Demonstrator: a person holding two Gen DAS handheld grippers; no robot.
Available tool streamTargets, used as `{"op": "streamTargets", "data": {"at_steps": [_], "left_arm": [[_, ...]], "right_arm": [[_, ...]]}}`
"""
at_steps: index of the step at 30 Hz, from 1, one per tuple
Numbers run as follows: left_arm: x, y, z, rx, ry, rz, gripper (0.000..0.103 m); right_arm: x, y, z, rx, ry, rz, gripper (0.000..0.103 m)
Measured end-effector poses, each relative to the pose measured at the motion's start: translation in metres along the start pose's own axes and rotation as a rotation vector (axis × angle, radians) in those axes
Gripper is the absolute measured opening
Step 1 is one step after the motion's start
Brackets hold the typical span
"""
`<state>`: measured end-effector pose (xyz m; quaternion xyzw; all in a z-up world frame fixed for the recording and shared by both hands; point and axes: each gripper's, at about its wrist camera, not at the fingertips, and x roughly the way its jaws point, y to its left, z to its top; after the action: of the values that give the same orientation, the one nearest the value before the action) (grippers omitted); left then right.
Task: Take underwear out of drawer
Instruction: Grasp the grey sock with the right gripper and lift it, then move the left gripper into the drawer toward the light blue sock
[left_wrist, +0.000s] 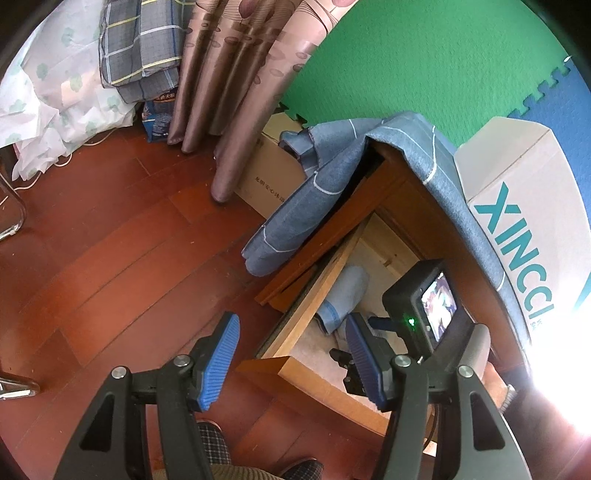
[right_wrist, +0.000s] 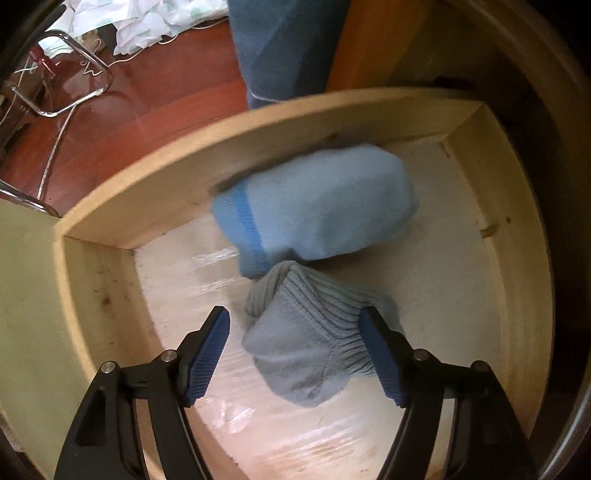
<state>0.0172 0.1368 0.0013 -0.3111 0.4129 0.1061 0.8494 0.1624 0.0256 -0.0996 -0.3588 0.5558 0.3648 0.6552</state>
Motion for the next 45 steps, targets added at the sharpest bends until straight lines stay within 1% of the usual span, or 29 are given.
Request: {"op": "streamTargets", "data": {"at_steps": [5, 10, 14, 18, 21, 23, 25, 30, 33, 35, 38, 39, 41, 43, 45], "left_arm": [[0.002, -0.001, 0.000, 0.003, 0.003, 0.002, 0.061], [0.003, -0.002, 0.000, 0.008, 0.003, 0.007, 0.061], [0.004, -0.002, -0.001, 0.010, 0.006, 0.006, 0.061], [0.004, -0.002, -0.001, 0.013, 0.004, 0.009, 0.061], [0.002, -0.003, -0.002, 0.014, -0.003, 0.014, 0.061], [0.001, -0.004, -0.003, 0.021, -0.008, 0.021, 0.061], [0.000, -0.007, -0.004, 0.036, -0.015, 0.031, 0.061], [0.002, -0.009, -0.004, 0.047, -0.005, 0.048, 0.061], [0.005, -0.008, -0.004, 0.040, 0.021, 0.056, 0.061], [0.010, -0.007, -0.003, 0.028, 0.043, 0.058, 0.061], [0.013, -0.008, -0.004, 0.028, 0.064, 0.062, 0.061], [0.013, -0.009, -0.004, 0.033, 0.066, 0.062, 0.061], [0.013, -0.011, -0.005, 0.043, 0.072, 0.062, 0.061], [0.016, -0.014, -0.005, 0.060, 0.087, 0.069, 0.061], [0.017, -0.022, -0.006, 0.101, 0.098, 0.082, 0.061]], "right_arm": [[0.006, -0.005, -0.002, 0.024, -0.023, 0.005, 0.070], [0.005, -0.015, -0.008, 0.060, -0.044, 0.004, 0.061], [0.006, -0.020, -0.017, 0.083, -0.029, -0.021, 0.058], [0.005, -0.027, -0.031, 0.113, 0.003, -0.037, 0.051], [0.004, -0.030, -0.045, 0.128, 0.033, -0.047, 0.048], [0.003, -0.032, -0.055, 0.138, 0.043, -0.051, 0.045], [0.000, -0.034, -0.062, 0.150, 0.056, -0.051, 0.038], [-0.008, -0.034, -0.082, 0.164, 0.099, -0.064, 0.035], [-0.020, -0.031, -0.092, 0.176, 0.101, -0.076, 0.034], [-0.031, -0.027, -0.101, 0.193, 0.087, -0.082, 0.034], [-0.055, -0.018, -0.116, 0.259, 0.041, -0.079, 0.034], [-0.060, -0.019, -0.118, 0.289, 0.027, -0.069, 0.034], [-0.075, -0.022, -0.133, 0.359, -0.011, -0.065, 0.034], [-0.089, -0.027, -0.148, 0.467, -0.049, -0.046, 0.035], [-0.102, -0.030, -0.163, 0.581, -0.090, -0.029, 0.035]]}}
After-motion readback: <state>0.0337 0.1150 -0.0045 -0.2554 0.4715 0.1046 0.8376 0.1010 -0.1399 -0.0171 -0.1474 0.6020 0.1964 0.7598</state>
